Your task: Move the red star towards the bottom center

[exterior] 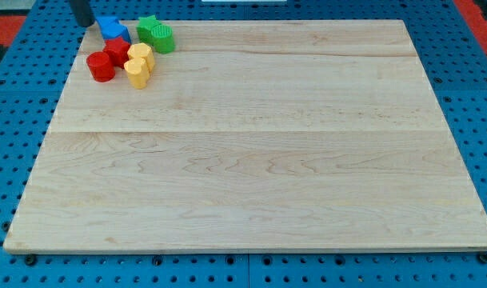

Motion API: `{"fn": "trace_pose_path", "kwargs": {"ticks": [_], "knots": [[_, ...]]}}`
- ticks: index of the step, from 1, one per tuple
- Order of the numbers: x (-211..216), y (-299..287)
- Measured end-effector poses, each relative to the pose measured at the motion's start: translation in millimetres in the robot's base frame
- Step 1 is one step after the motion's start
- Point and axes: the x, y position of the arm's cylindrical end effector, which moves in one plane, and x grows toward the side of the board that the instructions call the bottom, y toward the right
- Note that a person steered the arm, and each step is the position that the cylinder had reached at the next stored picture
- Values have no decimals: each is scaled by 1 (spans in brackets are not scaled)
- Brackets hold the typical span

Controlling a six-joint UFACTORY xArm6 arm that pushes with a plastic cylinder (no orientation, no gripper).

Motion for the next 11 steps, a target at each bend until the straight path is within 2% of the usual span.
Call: {"fn": "trace_pose_path", "kwargs": {"ticks": [1,3,4,5,6,7,8,9,10,11], "knots": [[92,66],[136,129],[178,189],[194,195],[236,245],[258,279],[321,237],[339,232],[368,188],[389,264]]}}
